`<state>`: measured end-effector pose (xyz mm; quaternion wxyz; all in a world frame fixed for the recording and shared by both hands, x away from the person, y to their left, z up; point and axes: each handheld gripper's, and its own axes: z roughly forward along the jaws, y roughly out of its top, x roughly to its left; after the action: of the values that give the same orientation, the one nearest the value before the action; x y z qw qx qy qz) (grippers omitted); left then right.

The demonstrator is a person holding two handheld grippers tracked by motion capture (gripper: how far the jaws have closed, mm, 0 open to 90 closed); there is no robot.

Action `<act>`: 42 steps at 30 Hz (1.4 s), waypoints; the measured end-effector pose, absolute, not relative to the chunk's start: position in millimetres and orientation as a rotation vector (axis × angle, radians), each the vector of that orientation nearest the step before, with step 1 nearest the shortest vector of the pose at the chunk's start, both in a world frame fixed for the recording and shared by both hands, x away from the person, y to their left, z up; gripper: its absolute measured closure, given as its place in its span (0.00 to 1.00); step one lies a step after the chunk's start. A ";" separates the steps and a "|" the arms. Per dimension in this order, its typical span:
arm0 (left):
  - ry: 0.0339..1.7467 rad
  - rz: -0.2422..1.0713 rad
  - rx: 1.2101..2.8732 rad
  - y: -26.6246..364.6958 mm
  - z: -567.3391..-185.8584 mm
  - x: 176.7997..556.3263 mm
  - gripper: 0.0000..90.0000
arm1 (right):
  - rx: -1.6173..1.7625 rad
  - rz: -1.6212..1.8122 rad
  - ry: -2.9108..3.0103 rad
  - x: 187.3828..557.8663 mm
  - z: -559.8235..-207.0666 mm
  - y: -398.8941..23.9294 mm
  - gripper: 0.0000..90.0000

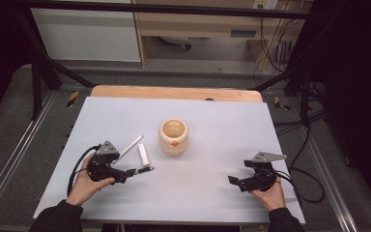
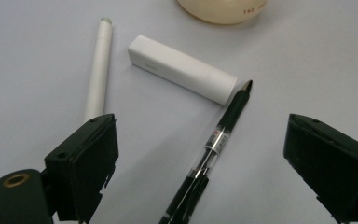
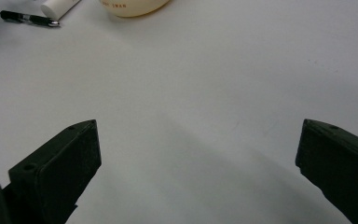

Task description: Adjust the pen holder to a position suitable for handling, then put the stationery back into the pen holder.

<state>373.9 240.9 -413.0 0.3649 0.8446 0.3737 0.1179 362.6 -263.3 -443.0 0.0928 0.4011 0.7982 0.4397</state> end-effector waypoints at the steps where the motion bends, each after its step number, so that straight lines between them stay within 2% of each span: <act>1: 0.955 0.305 2.173 242.3 -412.9 373.1 0.12 | 1.187 1.300 2.373 362.7 -443.2 -263.4 0.01; 11: 0.931 0.309 2.192 247.4 -411.4 371.5 0.18 | 1.189 1.308 2.372 362.8 -443.2 -263.2 0.01; 17: 0.944 0.300 2.208 247.6 -410.7 377.4 0.25 | 1.189 1.309 2.368 363.0 -443.0 -263.4 0.01; 36: 1.038 0.323 2.202 245.3 -395.5 419.8 0.24 | 1.190 1.304 2.370 362.8 -443.0 -263.6 0.01; 42: 1.098 0.340 2.205 242.8 -397.4 435.5 0.26 | 1.183 1.307 2.369 363.4 -443.0 -263.8 0.01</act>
<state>435.5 242.8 -397.4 0.3217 0.8395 0.4183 0.1294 363.4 -263.8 -443.0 0.0942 0.3990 0.7986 0.4406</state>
